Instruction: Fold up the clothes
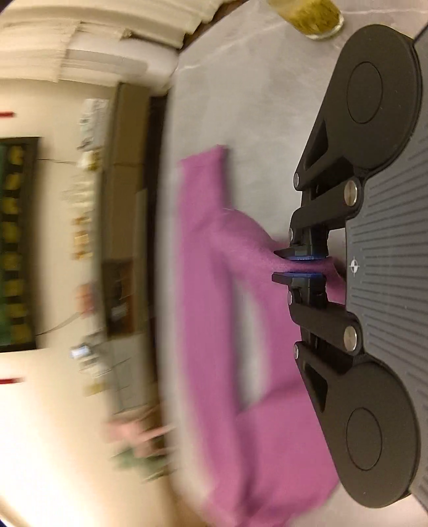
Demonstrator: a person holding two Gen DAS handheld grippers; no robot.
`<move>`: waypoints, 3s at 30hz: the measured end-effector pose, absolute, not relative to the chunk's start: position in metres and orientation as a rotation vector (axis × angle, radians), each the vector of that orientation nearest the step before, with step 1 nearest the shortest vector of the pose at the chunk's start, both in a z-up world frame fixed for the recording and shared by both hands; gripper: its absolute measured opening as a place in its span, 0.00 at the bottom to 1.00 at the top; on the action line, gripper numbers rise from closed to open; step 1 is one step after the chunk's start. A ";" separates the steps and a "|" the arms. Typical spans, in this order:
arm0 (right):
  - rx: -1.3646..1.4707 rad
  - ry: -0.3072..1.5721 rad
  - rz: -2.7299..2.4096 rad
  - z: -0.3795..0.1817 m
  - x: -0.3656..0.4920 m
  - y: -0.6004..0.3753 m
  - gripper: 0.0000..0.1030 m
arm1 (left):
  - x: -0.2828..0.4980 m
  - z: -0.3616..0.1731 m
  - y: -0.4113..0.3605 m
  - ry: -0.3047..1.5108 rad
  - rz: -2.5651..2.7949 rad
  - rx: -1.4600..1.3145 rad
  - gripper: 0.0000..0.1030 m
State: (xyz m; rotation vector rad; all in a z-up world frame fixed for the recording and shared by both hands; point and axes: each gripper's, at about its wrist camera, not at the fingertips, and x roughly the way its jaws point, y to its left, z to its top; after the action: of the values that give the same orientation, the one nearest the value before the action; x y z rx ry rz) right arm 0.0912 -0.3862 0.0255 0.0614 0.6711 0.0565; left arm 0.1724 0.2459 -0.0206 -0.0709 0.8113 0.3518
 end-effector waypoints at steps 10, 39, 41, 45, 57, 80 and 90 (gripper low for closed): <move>0.081 0.781 -0.198 0.075 0.133 -0.452 0.35 | 0.165 0.005 0.254 0.709 0.381 -0.119 0.29; -0.060 0.706 -0.103 -0.044 0.135 -0.424 0.46 | 0.109 -0.040 0.246 0.795 0.222 0.007 0.00; -0.026 0.721 -0.064 -0.040 0.141 -0.425 0.16 | 0.108 -0.033 0.249 0.770 0.234 -0.024 0.00; 0.096 0.574 0.066 0.042 0.100 -0.431 0.06 | 0.082 0.031 0.291 0.544 0.309 -0.194 0.00; -0.009 0.779 -0.144 0.017 0.108 -0.439 0.44 | 0.109 0.006 0.275 0.783 0.242 0.002 0.17; -0.094 0.877 -0.072 -0.027 0.095 -0.458 0.83 | 0.091 -0.027 0.263 0.702 0.144 -0.110 0.23; 0.028 0.758 -0.024 0.005 0.085 -0.480 0.12 | 0.044 0.077 0.306 0.296 0.089 -0.459 0.23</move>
State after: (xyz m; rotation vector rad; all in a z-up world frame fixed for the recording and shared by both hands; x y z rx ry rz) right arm 0.0846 -0.4798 0.0048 0.0281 0.7578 -0.0244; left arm 0.0440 0.3056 0.0767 -0.4593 0.2961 0.0886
